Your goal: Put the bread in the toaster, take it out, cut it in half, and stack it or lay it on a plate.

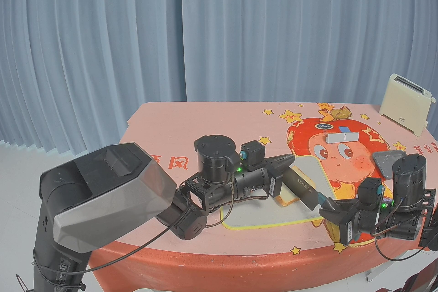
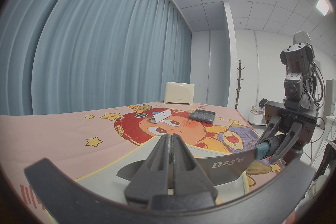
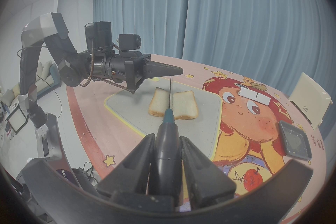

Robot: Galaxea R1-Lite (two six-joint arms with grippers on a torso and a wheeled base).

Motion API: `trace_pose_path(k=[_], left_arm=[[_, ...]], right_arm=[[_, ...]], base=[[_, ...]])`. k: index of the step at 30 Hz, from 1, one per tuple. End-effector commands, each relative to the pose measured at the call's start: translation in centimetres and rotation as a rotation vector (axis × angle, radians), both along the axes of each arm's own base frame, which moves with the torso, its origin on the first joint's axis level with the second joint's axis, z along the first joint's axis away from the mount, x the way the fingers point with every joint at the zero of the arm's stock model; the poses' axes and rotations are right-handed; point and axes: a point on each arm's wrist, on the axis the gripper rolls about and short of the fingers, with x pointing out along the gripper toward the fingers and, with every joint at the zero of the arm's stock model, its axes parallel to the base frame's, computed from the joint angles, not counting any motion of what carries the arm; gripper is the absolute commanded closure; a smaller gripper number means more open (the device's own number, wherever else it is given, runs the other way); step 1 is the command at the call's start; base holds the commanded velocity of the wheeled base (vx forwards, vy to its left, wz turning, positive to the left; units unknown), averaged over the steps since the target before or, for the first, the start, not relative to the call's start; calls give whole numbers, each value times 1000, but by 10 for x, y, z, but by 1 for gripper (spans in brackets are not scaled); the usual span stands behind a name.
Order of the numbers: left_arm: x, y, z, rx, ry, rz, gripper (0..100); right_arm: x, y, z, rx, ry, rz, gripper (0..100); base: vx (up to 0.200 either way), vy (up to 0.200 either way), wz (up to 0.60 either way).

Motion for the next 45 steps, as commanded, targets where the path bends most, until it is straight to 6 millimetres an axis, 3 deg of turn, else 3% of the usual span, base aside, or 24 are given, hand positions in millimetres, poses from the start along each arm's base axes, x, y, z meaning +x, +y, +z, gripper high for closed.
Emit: trace_pose_path(k=[1, 15, 22, 24, 25, 27, 32, 35, 38, 39, 41, 45], left_arm=[[1, 3, -5, 9, 8, 7, 100], [3, 2, -16, 24, 25, 16, 100], [5, 0, -6, 2, 3, 12, 100], [9, -2, 17, -43, -45, 13, 100], [9, -2, 19, -47, -50, 13, 100], [9, 5, 67, -116, -129, 22, 100], [-24, 35, 148, -209, -237, 42, 100], [-43, 55, 184, -263, -306, 82, 100], [-45, 81, 202, -309, -331, 180, 100], [-44, 83, 202, -309, -332, 186, 100], [-36, 106, 202, -316, -363, 253, 100], [-38, 127, 212, -327, -403, 297, 100]], right_arm=[[0, 0, 1, 2, -2, 2, 100], [0, 1, 4, 15, -12, 0, 100], [0, 1, 6, 19, -19, 0, 100], [-1, -1, 10, 30, -36, -1, 100], [-1, -1, 10, 30, -36, -1, 100], [-2, -2, 11, 35, -43, -2, 100], [-2, -1, 9, 30, -34, -3, 100], [-1, 0, 8, 28, -29, -2, 100], [-1, 0, 9, 30, -30, -1, 100], [-1, 0, 9, 30, -30, -3, 100], [0, 0, 10, 36, -32, -2, 100], [1, 3, 14, 47, -47, 4, 100]], base=[[0, 0, 0], [0, 0, 0], [0, 0, 0], [0, 0, 0], [0, 0, 0], [0, 0, 0], [0, 0, 0], [0, 0, 0], [0, 0, 0], [0, 0, 0], [0, 0, 0], [0, 0, 0]])
